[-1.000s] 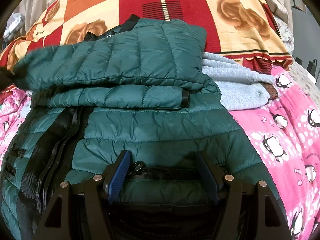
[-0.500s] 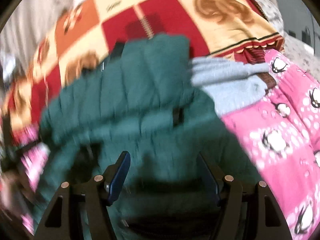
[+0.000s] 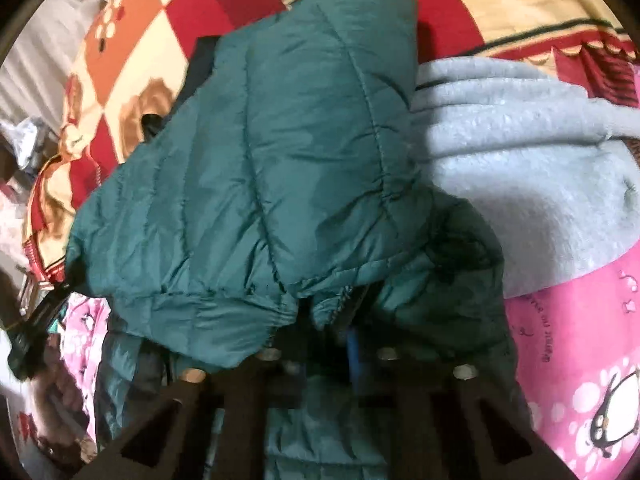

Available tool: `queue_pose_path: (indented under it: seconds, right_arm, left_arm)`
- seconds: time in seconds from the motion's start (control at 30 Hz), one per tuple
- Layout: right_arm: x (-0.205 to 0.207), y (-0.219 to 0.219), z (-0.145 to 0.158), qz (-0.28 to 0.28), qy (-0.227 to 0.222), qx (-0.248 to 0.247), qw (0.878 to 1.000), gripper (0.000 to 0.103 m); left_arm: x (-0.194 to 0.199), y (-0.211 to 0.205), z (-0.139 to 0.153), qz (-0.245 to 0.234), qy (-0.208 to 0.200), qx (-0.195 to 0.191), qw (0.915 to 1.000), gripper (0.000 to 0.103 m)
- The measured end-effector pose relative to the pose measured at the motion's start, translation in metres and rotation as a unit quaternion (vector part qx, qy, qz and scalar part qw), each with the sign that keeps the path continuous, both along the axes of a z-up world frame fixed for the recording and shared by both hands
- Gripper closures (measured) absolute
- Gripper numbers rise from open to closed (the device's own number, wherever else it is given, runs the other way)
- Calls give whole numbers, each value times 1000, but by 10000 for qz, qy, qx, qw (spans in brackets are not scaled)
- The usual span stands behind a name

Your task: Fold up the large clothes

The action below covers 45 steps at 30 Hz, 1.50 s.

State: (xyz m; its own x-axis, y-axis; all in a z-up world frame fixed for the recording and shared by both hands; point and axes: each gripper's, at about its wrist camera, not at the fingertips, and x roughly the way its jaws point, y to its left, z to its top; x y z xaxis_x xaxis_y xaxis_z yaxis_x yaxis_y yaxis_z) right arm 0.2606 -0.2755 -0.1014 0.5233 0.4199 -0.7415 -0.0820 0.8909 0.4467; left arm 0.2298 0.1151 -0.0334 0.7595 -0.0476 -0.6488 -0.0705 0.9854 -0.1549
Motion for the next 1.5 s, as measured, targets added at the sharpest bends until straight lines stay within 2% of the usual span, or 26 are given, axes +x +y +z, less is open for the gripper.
queue_pose_path:
  seconds: [0.13,0.2,0.27,0.3,0.37,0.43,0.5,0.57,0.63,0.67,0.73,0.77,0.83,0.9,1.0,1.13,1.2,1.27,1.4,1.5]
  right_arm:
    - [-12,-21,9,-237,-121,-483,9985,103]
    - [-9,-36,4,-457,64,-634,9969,103]
    - [-7,-43,-9,-306,280,-343,9986,103]
    - [-10,-43,-11,-282,254,-400,9985,103]
    - [-19,-44,2,-392,-84,-435,9982,103]
    - [-25,-42,30,-540,-587,-469,9957,103]
    - [-24,-36,42,-501,-752,-515,9946,103]
    - [-20,-23,59,-332,-989,-502,9933,103]
    - [-16,-6,76,-165,-1245,-489,9909,103]
    - [-10,5,82,-118,-1350,-506,9895,103]
    - [1,32,88,-56,-1520,-612,9865,103]
    - [7,40,89,-50,-1544,-681,9857,103]
    - [21,52,84,-61,-1489,-858,9851,103]
    - [41,59,73,-91,-1350,-956,9862,103]
    - [62,58,54,-82,-1185,-1014,9877,103]
    - [80,48,11,171,-702,-1079,9915,103]
    - [85,37,-2,157,-499,-840,9951,103]
    - [90,30,-8,156,-386,-565,9975,103]
    - [90,28,-9,170,-431,-480,9978,103]
    - [74,19,6,179,-555,-331,9977,103]
  left_arm:
    - [-5,1,-11,27,144,74,9999,85]
    - [-5,4,-20,56,271,-49,9996,85]
    - [-2,4,-30,-23,471,-172,9987,81]
    - [-3,3,-32,-67,493,-173,9986,80]
    - [-5,4,-31,-131,505,-205,9984,76]
    - [-10,11,-20,-86,374,-325,9987,76]
    - [-18,23,-5,77,44,-498,9987,75]
    - [-28,36,13,594,-366,-444,9966,74]
    - [-36,42,29,1323,-691,-210,9886,72]
    - [-35,36,36,1405,-839,-102,9865,69]
    - [-22,20,41,1074,-934,55,9898,69]
    - [-11,9,40,790,-859,120,9931,69]
    - [13,-10,33,369,-639,300,9968,69]
    - [37,-20,13,355,-204,596,9974,69]
    - [52,-19,-26,362,333,636,9968,66]
    - [49,-23,-46,264,191,694,9971,63]
    - [50,-21,-53,250,222,652,9973,62]
    - [54,-19,-56,265,240,602,9975,61]
    - [54,-22,-51,298,210,690,9969,61]
    - [37,-18,-29,420,-51,575,9975,61]
